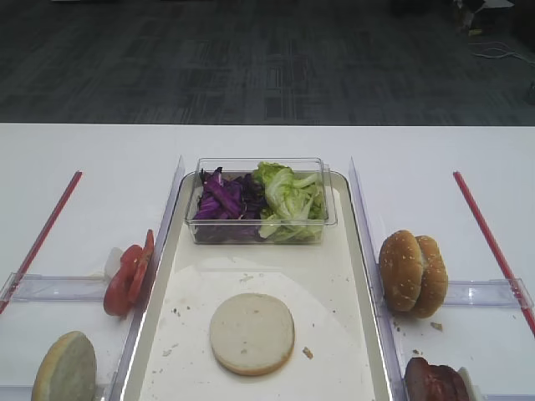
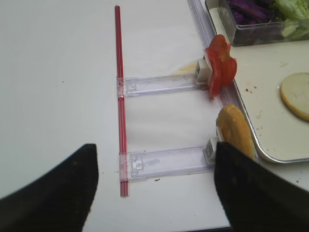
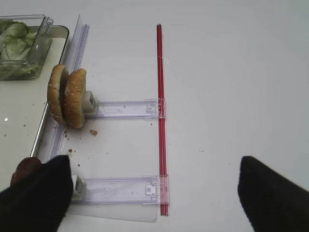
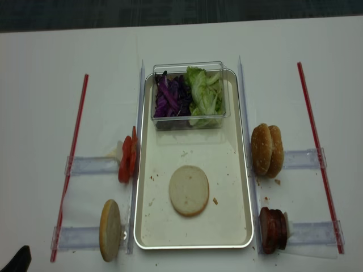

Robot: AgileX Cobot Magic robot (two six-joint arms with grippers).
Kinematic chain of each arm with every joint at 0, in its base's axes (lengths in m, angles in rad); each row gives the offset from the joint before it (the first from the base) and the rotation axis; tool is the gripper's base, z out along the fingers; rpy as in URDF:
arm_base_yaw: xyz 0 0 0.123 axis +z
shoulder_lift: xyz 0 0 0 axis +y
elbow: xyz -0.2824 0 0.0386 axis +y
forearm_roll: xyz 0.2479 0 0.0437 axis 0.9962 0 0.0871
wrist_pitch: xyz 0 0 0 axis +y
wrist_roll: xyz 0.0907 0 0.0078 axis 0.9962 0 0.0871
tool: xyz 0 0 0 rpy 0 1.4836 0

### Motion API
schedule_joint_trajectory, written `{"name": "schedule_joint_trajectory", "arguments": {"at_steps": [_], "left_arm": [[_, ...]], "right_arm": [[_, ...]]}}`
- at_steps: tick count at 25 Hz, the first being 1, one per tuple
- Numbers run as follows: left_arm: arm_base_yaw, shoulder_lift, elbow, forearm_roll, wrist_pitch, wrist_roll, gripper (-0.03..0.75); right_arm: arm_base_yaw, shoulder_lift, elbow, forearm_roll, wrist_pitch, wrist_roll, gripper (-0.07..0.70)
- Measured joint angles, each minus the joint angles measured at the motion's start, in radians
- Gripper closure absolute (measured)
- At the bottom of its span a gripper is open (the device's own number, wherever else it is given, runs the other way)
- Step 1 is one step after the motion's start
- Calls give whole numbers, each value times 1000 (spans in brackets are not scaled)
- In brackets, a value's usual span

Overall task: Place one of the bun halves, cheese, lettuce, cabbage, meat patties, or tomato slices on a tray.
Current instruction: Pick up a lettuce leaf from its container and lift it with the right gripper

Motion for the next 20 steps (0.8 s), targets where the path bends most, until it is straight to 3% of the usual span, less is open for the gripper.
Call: {"name": "schedule_joint_trajectory", "arguments": {"at_steps": [20], "left_arm": [[0, 0, 0, 0, 0, 0, 239]], "right_arm": [[0, 0, 0, 0, 0, 0, -62]]}}
